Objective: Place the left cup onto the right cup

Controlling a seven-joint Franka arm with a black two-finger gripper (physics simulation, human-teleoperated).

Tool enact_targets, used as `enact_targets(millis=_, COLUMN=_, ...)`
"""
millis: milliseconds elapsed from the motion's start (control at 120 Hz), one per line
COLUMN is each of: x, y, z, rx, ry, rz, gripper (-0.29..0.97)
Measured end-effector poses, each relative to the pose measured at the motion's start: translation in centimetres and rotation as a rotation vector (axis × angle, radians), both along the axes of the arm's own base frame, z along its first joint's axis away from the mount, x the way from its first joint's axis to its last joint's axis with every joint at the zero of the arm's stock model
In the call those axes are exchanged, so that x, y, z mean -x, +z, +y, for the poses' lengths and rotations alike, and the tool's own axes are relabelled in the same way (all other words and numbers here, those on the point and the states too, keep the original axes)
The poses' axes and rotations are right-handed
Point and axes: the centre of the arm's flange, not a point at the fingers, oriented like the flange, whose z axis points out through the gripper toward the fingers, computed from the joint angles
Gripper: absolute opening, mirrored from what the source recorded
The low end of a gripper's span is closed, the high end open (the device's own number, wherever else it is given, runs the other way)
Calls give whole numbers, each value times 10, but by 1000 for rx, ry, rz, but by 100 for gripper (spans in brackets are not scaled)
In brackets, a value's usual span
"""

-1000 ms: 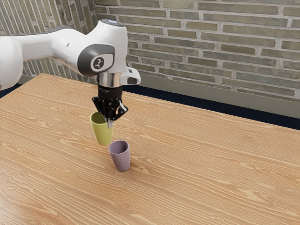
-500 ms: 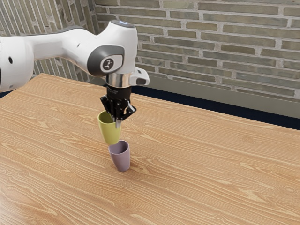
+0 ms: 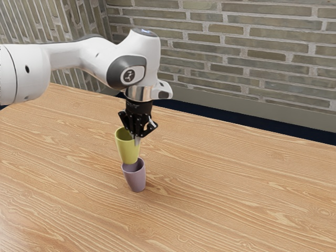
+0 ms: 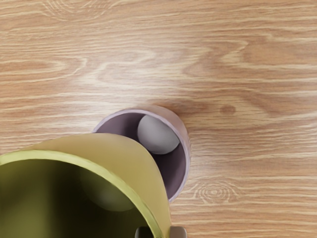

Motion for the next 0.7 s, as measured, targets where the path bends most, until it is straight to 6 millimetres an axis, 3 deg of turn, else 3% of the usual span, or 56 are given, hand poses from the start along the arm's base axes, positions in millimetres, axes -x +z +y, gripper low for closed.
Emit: enact_targets(millis=700, x=-5, y=-8, z=-4, rx=6, ry=4, rz=4, gripper=-11)
